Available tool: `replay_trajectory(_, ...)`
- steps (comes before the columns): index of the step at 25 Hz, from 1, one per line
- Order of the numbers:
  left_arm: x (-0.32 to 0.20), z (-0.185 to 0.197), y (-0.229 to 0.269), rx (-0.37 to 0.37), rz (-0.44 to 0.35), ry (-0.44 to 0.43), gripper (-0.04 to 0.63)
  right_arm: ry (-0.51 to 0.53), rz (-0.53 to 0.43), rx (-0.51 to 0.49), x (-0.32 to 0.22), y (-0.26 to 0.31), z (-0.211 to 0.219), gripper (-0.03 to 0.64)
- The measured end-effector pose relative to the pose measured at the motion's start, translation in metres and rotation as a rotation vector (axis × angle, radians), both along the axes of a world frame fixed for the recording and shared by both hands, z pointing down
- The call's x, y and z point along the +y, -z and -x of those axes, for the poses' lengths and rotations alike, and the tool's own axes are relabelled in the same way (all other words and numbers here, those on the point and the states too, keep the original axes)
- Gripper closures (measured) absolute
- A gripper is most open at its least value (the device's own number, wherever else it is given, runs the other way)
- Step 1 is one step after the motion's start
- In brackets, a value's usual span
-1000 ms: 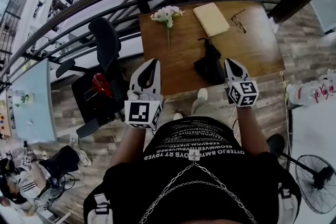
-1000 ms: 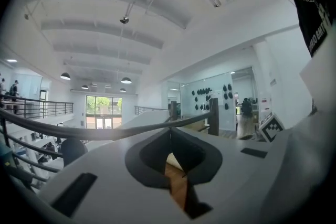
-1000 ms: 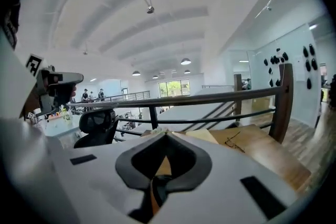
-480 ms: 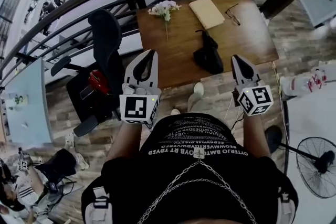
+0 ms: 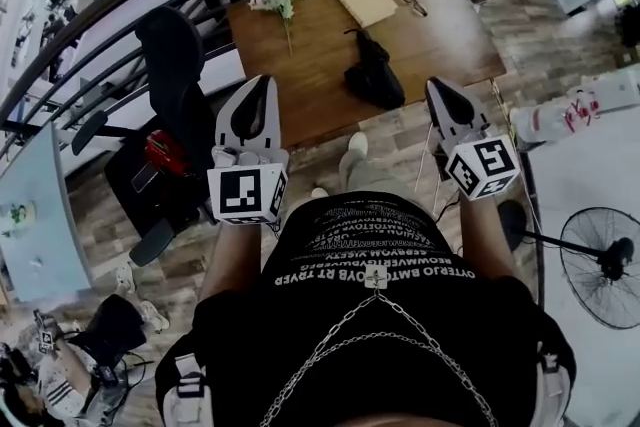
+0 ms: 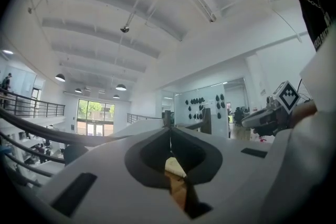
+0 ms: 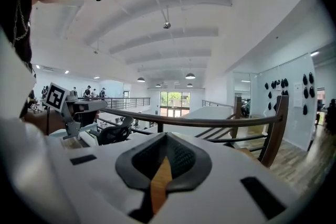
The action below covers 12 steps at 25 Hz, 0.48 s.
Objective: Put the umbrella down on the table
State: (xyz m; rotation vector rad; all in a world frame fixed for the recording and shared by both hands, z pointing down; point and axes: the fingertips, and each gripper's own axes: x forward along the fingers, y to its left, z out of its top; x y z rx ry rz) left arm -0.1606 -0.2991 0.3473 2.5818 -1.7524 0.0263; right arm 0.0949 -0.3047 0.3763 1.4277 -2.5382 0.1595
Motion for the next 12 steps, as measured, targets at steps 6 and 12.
replay_trajectory(6,-0.003,-0.005,-0.012,0.011,0.022,-0.026,0.566,0.007,0.017,0.021,-0.002,-0.007,0.010,0.601)
replay_trajectory(12,-0.010,-0.012,-0.020,0.008,0.026,-0.038,0.566,0.025,0.030,0.027,-0.005,-0.016,0.017,0.601)
